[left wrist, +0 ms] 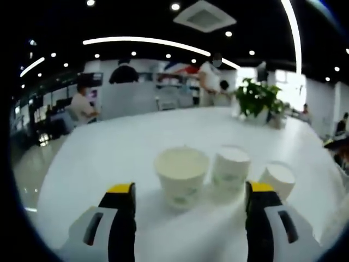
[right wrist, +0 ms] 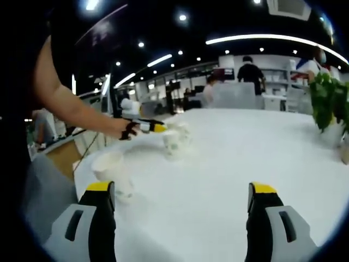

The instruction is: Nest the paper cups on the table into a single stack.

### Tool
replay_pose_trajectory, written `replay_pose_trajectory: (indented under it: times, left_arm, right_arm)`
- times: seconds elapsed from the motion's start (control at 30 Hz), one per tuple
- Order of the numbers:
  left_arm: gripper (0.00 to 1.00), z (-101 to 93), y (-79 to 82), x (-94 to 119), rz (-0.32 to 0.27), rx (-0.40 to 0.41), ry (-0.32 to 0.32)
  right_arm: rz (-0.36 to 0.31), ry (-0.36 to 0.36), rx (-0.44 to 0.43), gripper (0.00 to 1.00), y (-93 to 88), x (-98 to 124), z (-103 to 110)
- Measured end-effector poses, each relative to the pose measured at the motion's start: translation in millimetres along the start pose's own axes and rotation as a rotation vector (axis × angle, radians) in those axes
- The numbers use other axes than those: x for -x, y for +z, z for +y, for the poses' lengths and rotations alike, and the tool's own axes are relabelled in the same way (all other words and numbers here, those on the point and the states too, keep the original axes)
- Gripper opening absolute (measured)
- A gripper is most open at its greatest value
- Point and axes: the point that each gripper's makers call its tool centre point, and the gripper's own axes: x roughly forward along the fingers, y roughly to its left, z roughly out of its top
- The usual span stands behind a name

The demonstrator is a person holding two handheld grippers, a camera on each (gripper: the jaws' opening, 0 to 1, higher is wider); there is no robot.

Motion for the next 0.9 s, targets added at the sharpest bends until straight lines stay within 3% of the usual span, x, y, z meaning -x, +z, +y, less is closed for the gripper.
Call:
replay_pose_trajectory:
  times: [0.27,0.4,0.57,0.63,0.9]
  left_arm:
    - [0.71,2.6,2.0,-16.7,0.028,-0.034,-0.008]
    - [0.63,5.7,0.9,-22.5,0.050,-0.075,-0.008]
    - [0.59,6.9,4.3,-28.0,0.038,-0.059,-0.021]
    - [0.57,7.3,4.6,-29.9,0.033,-0.050,-0.024]
    - [0.52,7.3,5.1,-34.0,0.034,-0.065,-0.044]
  right_arm:
    - [-0.010,0.022,0.018,0.99,11.2,-10.8,6.5]
    - [-0.019,0.036,0.032,0.99,17.5,-19.5,9.5]
    - [-0.023,0.050,0.052,0.97,21.8,-24.1,13.8]
    - [0.004,0.056,0.081,0.94,16.6,-24.3,14.7]
    - [0.067,0.106,0.118,1.00,-9.9,-17.1,19.6]
